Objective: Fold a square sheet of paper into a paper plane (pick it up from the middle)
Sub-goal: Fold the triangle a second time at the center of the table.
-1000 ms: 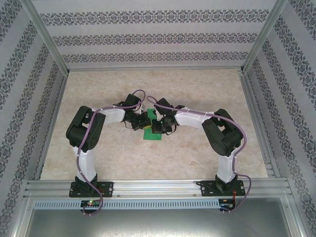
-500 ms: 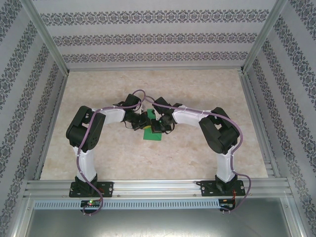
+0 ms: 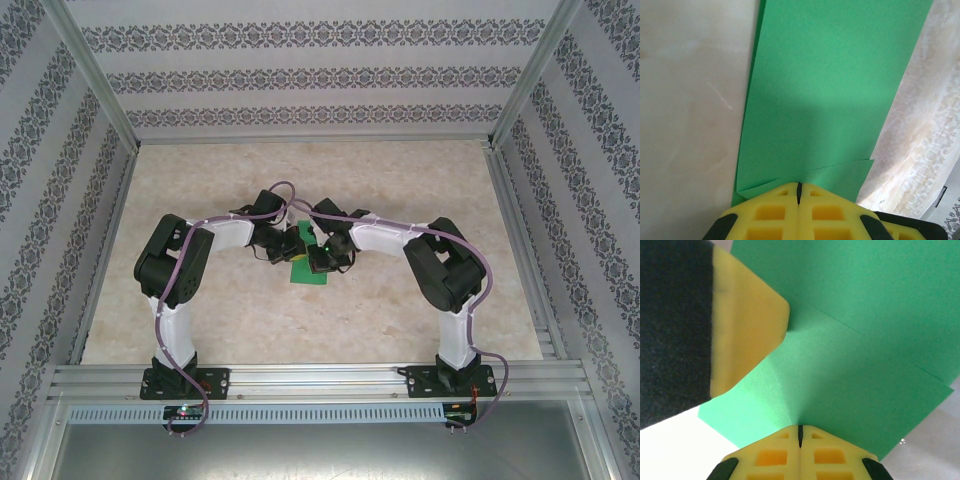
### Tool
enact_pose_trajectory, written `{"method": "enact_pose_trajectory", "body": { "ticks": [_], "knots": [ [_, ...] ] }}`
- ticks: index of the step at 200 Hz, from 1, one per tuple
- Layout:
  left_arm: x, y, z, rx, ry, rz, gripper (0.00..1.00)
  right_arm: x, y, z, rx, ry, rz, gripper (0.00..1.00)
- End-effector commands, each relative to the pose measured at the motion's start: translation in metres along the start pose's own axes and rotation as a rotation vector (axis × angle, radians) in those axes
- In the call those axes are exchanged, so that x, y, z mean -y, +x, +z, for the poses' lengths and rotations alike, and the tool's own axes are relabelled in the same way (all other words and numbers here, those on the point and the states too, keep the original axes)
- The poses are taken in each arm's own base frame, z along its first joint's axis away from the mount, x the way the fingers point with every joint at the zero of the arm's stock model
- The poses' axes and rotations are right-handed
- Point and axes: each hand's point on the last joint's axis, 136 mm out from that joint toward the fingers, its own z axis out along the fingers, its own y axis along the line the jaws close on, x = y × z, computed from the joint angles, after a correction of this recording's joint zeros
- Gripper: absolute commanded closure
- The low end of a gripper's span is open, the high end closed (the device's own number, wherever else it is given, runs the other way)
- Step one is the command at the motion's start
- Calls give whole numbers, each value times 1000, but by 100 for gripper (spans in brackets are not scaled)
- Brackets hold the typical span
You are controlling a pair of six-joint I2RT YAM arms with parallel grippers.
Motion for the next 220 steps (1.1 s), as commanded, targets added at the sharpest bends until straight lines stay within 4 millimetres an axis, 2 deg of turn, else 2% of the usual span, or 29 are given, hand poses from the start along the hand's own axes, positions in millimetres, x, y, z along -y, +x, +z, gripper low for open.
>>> {"method": "enact_pose_trajectory", "body": {
  "ticks": [1, 32, 52, 65, 86, 98, 122, 168, 191, 220],
  "knots": [
    [-85, 41, 18, -109, -301, -143, 100, 17, 41, -1, -116, 47, 3, 100],
    [-85, 42, 18, -111, -298, -142, 100, 32, 66, -7, -145, 62, 16, 100],
    [-84, 42, 19, -112, -291, -141, 100, 30, 73, -15, -139, 32, 10, 100],
    [-84, 43, 18, -111, -288, -140, 100, 22, 65, -25, -96, 5, -7, 100],
    [-81, 42, 18, -108, -278, -136, 100, 3, 36, -44, 24, -66, -22, 100],
    [-81, 43, 19, -110, -271, -138, 100, -8, 21, -48, 71, -96, -25, 100],
    [-80, 44, 20, -112, -260, -144, 100, -24, 0, -39, 91, -129, -24, 100],
    [-80, 45, 21, -115, -255, -148, 100, -30, -33, -16, 129, -140, 12, 100],
    [-81, 45, 22, -113, -256, -154, 100, -30, -35, -4, 107, -145, 26, 100],
    [-83, 46, 22, -112, -258, -161, 100, -21, -29, 8, 82, -117, 37, 100]
  ]
}}
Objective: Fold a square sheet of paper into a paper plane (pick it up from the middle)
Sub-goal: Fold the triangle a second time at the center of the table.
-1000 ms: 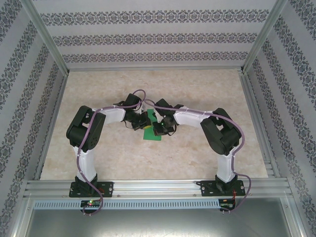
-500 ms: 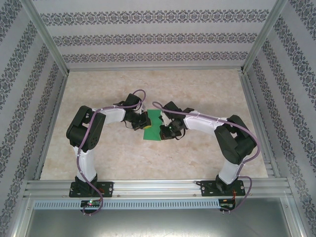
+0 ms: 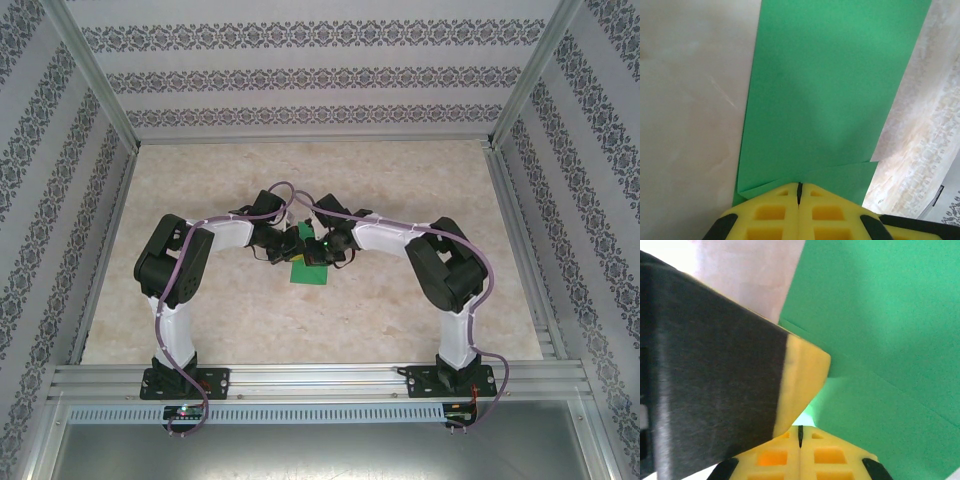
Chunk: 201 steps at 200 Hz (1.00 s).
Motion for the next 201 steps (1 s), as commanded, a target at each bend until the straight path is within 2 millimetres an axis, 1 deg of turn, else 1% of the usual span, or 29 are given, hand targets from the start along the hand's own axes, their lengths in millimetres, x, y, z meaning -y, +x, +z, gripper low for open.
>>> {"method": "enact_pose_trajectory", "body": {
  "ticks": [1, 27, 61, 82, 94, 121, 137, 170, 189, 201],
  "knots": [
    [-83, 44, 21, -108, -271, -156, 100, -1, -3, 11, 1, -2, 7, 100],
    [-86, 45, 21, -105, -281, -163, 100, 12, 11, 15, -28, 28, 12, 100],
    [-89, 45, 20, -101, -300, -164, 100, 35, 37, 17, -85, 70, 28, 100],
    [-94, 44, 18, -99, -320, -164, 100, 44, 52, 12, -109, 67, 31, 100],
    [-96, 44, 18, -100, -323, -167, 100, 48, 64, 9, -131, 61, 23, 100],
    [-97, 43, 17, -100, -324, -168, 100, 56, 87, 1, -173, 58, 11, 100],
    [-97, 43, 17, -100, -325, -168, 100, 65, 99, -4, -191, 78, 18, 100],
    [-98, 43, 18, -104, -327, -163, 100, 86, 115, -14, -194, 91, 74, 100],
    [-96, 41, 18, -104, -317, -159, 100, 90, 120, -20, -185, 84, 99, 100],
    [-94, 41, 18, -103, -311, -154, 100, 88, 122, -24, -180, 75, 96, 100]
  ]
}}
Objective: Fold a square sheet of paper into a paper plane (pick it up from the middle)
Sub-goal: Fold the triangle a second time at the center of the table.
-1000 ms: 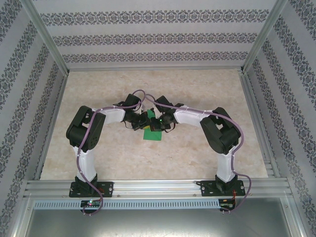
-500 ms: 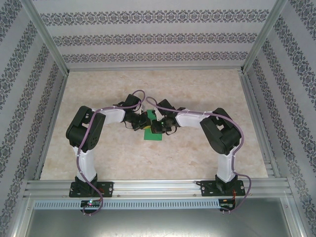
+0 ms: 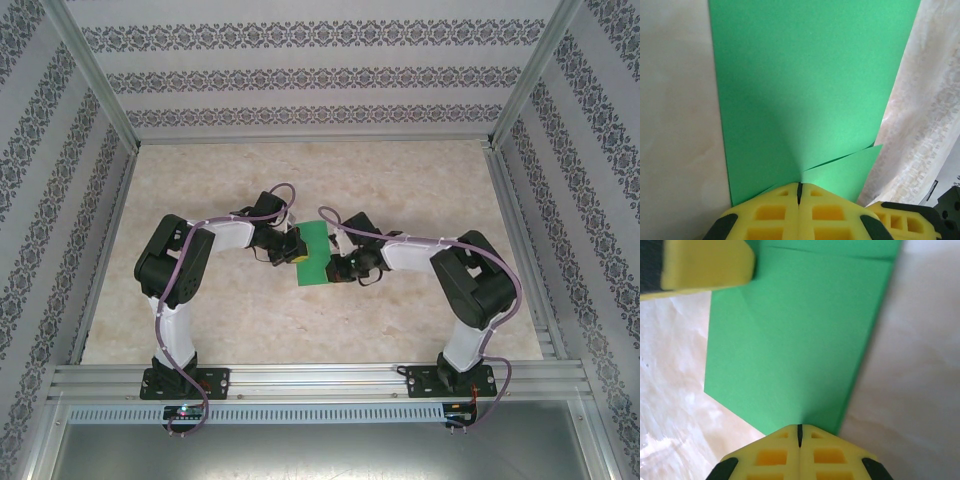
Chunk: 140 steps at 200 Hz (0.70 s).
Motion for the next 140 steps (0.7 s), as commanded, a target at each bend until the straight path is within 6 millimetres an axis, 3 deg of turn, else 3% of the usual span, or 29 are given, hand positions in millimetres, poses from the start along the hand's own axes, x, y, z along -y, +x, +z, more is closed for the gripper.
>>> {"method": "enact_pose_trajectory", "body": {
  "ticks": [1, 28, 65, 97, 140],
  "knots": [
    [-95, 35, 16, -84, -322, -143, 100, 38, 70, -5, -206, 123, 118, 100],
    [-88, 32, 16, -84, -297, -127, 100, 27, 60, -21, -157, 90, 111, 100],
    [-58, 21, 13, -66, -199, -61, 100, -6, 14, -39, -23, 14, 86, 100],
    [-16, 8, 0, -18, -101, 22, 98, -32, -14, -24, 11, -34, 62, 100],
    [17, 3, -11, 29, -7, 84, 93, -24, -27, 3, 0, -4, 84, 100]
  ]
}}
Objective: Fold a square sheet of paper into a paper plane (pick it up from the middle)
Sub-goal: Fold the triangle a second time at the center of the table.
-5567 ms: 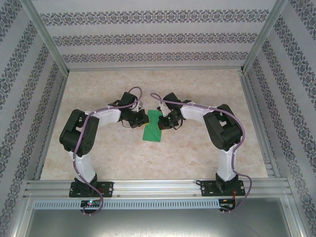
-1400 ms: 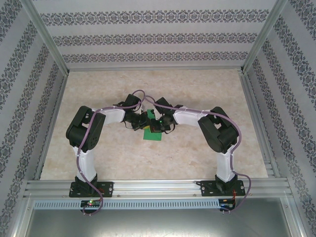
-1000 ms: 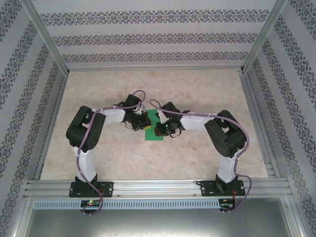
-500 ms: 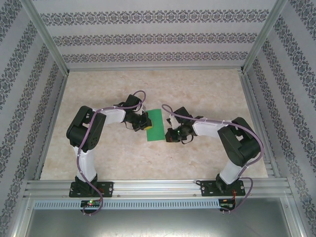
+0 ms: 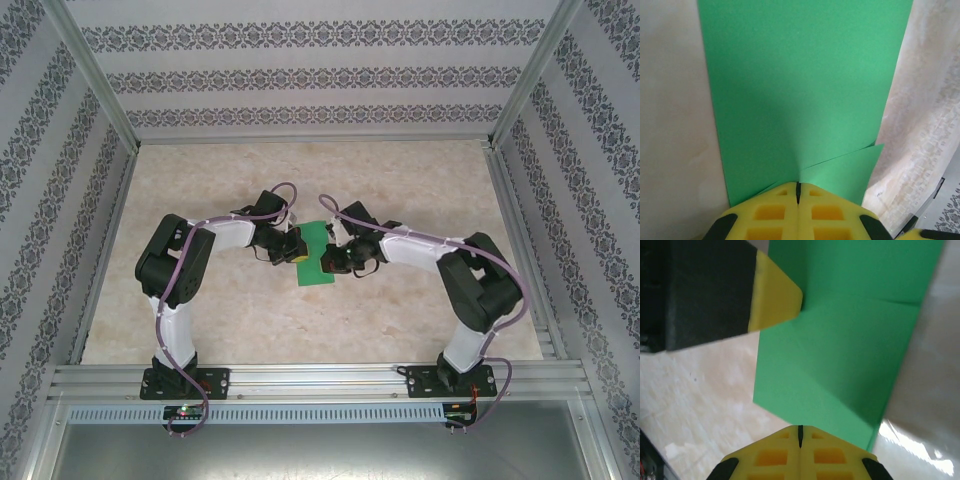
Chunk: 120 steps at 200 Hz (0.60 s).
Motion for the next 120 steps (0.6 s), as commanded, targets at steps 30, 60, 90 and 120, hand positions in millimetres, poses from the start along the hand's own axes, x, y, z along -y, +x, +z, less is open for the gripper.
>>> {"method": "enact_pose_trajectory", "body": {
  "ticks": [30, 60, 90, 120],
  "knots": [
    [31, 7, -13, 49, 48, 94, 89, 18, 4, 22, -36, 51, 49, 100],
    [35, 16, 0, 32, 52, 103, 89, 24, 10, 26, -56, 66, 64, 100],
    [24, 20, 15, 6, 26, 85, 90, 28, 14, 27, -67, 76, 74, 100],
    [1, 18, 20, 10, -54, 58, 91, 31, 18, 27, -77, 83, 80, 100]
  ]
}}
